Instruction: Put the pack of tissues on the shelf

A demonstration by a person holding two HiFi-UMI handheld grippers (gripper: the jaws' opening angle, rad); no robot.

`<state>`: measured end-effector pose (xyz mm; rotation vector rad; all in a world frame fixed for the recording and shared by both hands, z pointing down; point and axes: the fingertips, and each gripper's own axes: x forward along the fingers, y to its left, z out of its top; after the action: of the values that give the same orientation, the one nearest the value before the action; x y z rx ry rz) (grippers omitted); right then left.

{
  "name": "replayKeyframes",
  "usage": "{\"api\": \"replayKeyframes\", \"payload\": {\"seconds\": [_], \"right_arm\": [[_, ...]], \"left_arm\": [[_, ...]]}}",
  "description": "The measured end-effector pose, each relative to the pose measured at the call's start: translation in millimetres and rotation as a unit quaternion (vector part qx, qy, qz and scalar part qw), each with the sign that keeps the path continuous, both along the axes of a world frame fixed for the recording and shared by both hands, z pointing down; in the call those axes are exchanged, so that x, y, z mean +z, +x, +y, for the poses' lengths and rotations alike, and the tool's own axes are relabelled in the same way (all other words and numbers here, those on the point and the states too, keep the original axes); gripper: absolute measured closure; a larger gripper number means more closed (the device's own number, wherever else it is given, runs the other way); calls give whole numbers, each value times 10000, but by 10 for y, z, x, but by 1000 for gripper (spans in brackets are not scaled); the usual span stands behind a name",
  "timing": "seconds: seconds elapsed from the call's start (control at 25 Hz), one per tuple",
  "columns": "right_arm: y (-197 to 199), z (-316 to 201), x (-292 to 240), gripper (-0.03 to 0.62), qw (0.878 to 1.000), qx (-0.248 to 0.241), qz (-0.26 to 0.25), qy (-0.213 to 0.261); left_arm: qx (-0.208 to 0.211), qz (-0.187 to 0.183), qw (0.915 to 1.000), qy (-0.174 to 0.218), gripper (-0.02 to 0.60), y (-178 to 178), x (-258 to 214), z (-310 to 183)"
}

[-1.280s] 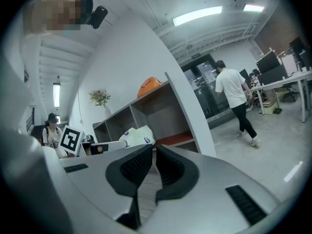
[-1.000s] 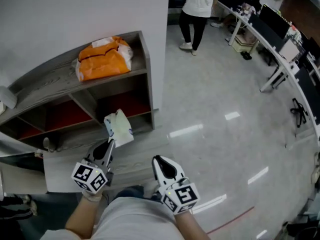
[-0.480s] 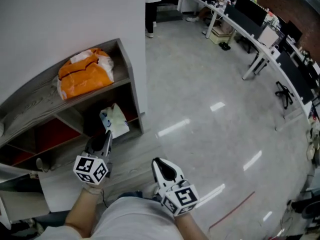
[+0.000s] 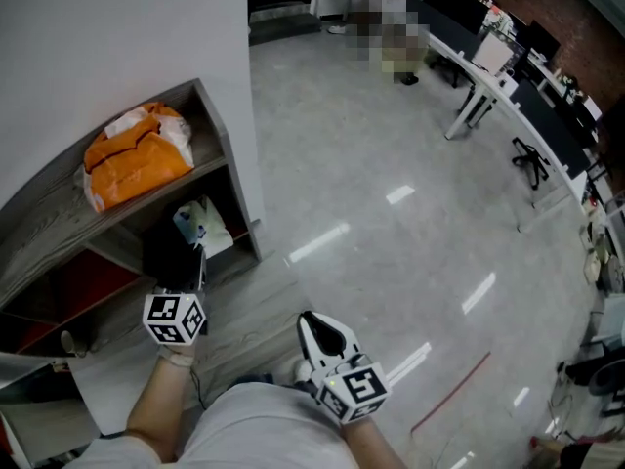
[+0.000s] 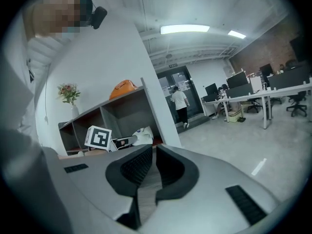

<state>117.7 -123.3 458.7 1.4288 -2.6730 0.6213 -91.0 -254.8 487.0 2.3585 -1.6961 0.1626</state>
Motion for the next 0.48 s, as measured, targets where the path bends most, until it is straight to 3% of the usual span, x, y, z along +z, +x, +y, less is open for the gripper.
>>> {"api": "replayKeyframes", "payload": {"seconds": [0.48], "right_arm": [[68, 72, 53, 559, 9996, 258, 56, -91]], "left_arm": [[-50, -11, 9998, -203, 555, -51, 200, -101]]}}
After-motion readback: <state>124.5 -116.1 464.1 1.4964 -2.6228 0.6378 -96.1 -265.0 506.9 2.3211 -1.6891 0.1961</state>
